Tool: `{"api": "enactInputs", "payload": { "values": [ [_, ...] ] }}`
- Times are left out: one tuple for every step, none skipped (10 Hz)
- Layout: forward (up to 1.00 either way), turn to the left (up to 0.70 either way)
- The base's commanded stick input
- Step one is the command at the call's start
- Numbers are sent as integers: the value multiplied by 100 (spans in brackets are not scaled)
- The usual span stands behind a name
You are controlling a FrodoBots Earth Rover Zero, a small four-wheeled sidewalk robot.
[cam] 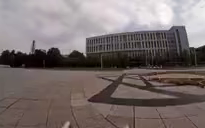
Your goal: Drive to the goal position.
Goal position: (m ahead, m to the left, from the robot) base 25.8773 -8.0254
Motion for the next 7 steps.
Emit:
{"api": "enactInputs", "payload": {
  "values": [
    [70, -6],
    [70, 0],
    [70, 0],
    [70, 0],
    [70, 0],
    [70, 0],
    [70, 0]
  ]
}}
